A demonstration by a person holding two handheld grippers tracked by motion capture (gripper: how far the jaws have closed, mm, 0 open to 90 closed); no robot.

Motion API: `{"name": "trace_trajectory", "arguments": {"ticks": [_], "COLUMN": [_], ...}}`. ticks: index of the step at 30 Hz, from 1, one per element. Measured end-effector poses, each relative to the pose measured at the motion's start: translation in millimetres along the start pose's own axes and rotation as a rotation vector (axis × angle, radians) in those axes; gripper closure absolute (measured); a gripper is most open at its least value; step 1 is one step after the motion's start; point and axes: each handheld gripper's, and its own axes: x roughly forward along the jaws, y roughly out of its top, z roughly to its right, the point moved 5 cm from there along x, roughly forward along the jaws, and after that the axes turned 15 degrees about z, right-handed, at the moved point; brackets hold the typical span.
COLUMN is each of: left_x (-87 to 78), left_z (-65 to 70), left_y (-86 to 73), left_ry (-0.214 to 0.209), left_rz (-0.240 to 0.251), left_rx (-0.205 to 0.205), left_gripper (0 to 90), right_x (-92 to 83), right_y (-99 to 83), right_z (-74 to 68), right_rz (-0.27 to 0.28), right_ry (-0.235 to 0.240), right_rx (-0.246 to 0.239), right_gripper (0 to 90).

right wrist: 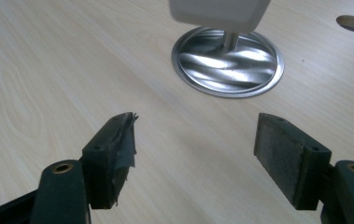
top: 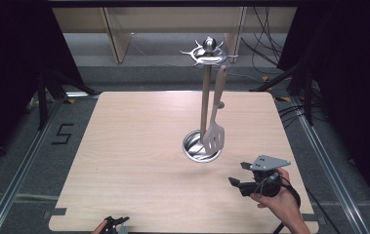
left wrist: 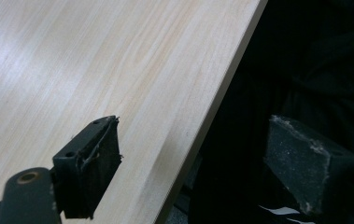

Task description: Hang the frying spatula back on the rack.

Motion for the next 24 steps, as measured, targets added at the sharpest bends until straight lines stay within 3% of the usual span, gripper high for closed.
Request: {"name": "trace_trajectory", "arguments": {"ticks": [3, 6, 10, 11, 20, 24], "left_x": [0.1, 0.7, 1.4, 1.4, 0.4, 0.3], "left_z": [0.1, 0.2, 0.4, 0.4, 0.2, -0.9], "left_y": [0.1, -0.2, -0.3, -0.3, -0.3, -0.5], "left_ry": [0.001, -0.001, -0.014, -0.014, -0.020, 0.009], "left_rz": [0.000, 0.002, 0.001, 0.001, 0.002, -0.001], "left_rx": [-0.001, -0.004, -0.004, -0.004, -0.009, -0.001], "left_gripper": [17.4, 17.4, 17.4, 17.4, 17.4, 17.4], "right_x": [-1.9, -1.9, -5.6, -5.9, -12.6, -14.9], "right_y": [-7.0, -10.2, -18.4, -19.3, -30.7, -33.2], "right_z": [-4.9, -3.7, -8.0, -6.6, -8.7, -10.4], "right_rz": [-0.023, -0.022, -0.041, -0.033, -0.040, -0.036], "right_ry": [0.012, 0.024, 0.021, 0.022, 0.023, 0.022], "right_rx": [0.033, 0.007, 0.042, 0.020, 0.046, 0.040], "right_gripper": [28.4, 27.8, 27.9, 27.9, 27.8, 27.8]}}
